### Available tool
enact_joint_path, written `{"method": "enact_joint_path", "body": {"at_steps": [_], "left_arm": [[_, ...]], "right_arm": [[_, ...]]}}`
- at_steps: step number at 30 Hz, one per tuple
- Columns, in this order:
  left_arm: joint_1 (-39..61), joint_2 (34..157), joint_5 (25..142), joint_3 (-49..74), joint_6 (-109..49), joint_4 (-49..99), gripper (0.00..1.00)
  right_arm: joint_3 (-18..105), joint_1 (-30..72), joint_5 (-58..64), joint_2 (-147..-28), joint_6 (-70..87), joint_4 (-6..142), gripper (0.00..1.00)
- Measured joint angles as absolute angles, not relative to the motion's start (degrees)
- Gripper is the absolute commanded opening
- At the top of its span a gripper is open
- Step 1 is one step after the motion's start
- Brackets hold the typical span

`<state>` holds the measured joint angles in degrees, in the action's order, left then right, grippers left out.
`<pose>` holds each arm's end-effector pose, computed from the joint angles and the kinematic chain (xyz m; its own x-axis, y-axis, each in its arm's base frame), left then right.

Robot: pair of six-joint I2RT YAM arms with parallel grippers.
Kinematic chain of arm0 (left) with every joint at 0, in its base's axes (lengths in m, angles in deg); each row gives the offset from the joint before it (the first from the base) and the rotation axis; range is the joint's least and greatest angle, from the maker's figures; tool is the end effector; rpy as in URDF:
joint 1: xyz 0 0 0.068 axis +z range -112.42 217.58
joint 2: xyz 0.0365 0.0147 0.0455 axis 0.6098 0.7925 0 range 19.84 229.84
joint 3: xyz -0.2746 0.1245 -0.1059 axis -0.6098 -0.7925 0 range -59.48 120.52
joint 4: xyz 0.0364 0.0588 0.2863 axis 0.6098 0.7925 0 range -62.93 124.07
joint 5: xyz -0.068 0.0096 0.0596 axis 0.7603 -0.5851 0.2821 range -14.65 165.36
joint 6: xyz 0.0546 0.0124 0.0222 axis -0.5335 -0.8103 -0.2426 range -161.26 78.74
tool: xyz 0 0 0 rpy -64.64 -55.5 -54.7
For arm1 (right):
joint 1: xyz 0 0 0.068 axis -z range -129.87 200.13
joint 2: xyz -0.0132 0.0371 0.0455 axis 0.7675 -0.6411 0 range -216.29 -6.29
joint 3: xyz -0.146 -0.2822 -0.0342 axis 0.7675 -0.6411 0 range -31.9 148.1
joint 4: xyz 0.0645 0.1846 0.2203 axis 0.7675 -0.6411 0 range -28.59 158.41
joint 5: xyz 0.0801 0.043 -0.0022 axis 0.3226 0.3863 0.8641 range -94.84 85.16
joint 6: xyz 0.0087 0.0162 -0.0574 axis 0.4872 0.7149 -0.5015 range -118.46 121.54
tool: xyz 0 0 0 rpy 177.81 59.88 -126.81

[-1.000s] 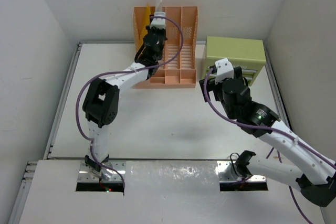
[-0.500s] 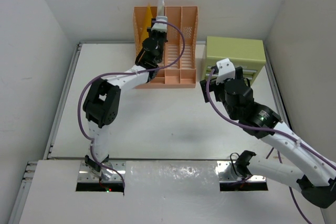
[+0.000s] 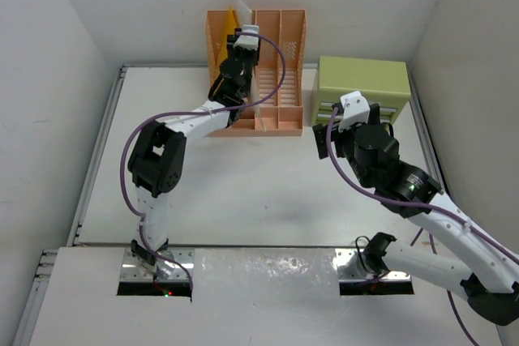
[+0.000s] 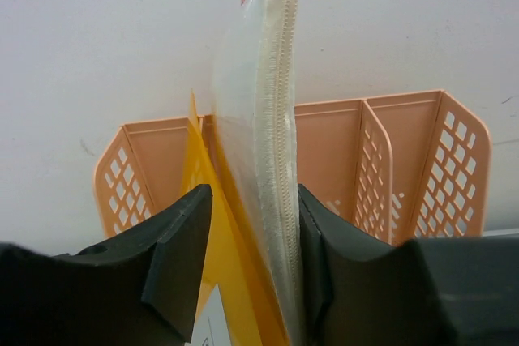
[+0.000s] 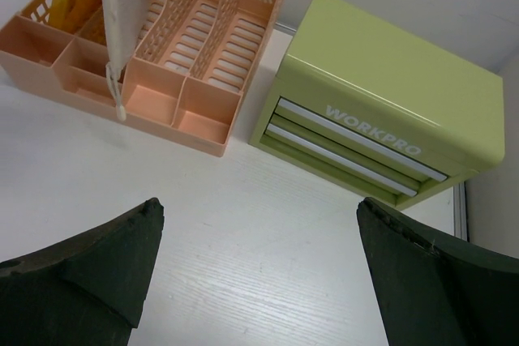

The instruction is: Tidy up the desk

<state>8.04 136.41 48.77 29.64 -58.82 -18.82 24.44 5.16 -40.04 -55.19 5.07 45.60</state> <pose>0.4830 -0.2506 0.3527 0.2839 0.1493 -0.9472 -0.0149 0.9884 0.1514 0.1535 0.1169 0.4152 -0.1984 -0.1272 -0.9718 -0.1723 0.9806 -0.0931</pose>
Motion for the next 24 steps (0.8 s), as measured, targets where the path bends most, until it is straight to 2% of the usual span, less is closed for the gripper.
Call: {"method": "enact_joint_path", "body": {"at_steps": [2,3,5,7,8,9,10,11,12,16,19,22,24], "left_arm": [[8.0,136.4,48.9,29.6,-59.1,-18.8,0.28],[8.0,136.4,49.1,29.6,-59.2,-19.1,0.14],[8.0,136.4,49.7,29.3,-60.0,-20.2,0.00],[8.0,136.4,50.2,29.2,-60.7,-20.6,0.00],[8.0,136.4,50.4,29.2,-60.9,-20.6,0.03],[8.0,136.4,50.5,29.2,-60.9,-20.6,0.09],[8.0,136.4,50.6,29.2,-60.9,-20.3,0.17],[8.0,136.3,50.8,29.2,-60.5,-19.8,0.32],[8.1,136.2,51.1,29.4,-60.2,-18.8,0.36],[8.9,136.0,53.2,33.6,-57.4,-8.7,0.47],[9.7,136.0,55.6,38.7,-55.7,-0.2,0.61],[10.4,135.6,57.8,41.6,-54.2,5.7,0.69],[10.7,135.6,59.0,43.0,-53.2,9.1,0.71]], "right_arm": [[24.4,5.2,-39.6,-55.1,5.1,45.6,0.99],[24.4,5.2,-39.4,-55.1,5.1,45.6,0.99],[24.4,5.2,-39.1,-55.1,5.1,45.6,0.99],[24.4,5.2,-38.9,-55.0,5.1,45.6,0.99],[24.4,5.2,-38.9,-54.9,5.1,45.6,0.99],[24.4,5.2,-38.9,-54.8,5.1,45.6,0.99],[24.4,5.2,-38.9,-54.6,5.1,45.6,0.99],[24.4,5.2,-38.9,-54.4,5.1,45.6,0.99],[24.4,5.2,-38.9,-54.2,5.1,45.6,0.99],[24.4,5.2,-38.9,-54.0,5.1,45.6,0.99],[24.4,5.2,-38.6,-54.2,5.1,45.6,0.99],[24.4,5.2,-38.3,-54.5,5.0,45.6,0.99],[24.4,5.2,-38.2,-54.6,5.0,45.6,0.99]]}}
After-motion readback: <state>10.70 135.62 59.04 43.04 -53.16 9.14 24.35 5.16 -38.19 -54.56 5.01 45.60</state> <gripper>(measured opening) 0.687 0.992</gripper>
